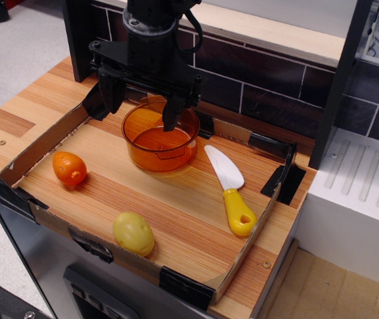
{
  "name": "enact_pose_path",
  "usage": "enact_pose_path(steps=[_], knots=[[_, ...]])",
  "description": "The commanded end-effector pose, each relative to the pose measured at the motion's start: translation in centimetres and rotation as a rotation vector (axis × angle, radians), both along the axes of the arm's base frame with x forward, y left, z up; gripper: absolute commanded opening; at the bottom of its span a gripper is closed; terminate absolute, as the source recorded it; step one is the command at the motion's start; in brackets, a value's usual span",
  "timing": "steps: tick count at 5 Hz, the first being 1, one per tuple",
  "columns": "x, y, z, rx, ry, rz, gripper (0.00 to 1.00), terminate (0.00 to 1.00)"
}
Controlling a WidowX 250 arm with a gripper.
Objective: Put carrot in pot
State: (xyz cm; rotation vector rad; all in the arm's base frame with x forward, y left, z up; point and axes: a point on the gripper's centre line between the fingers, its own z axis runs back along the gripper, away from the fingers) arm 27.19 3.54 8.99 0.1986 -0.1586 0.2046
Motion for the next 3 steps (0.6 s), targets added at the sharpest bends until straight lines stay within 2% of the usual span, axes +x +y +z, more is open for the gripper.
enact_pose_path(steps=[1,2,3], knots=[[0.0,0.0,0.0,0.0,0.0,0.0,1.0,0.0],[-1.7,1.2,0.4,0.001,-0.078,0.115,1.0,0.0],[-3.5,2.6,0.7,-0.02,-0.119,0.252,1.0,0.0]])
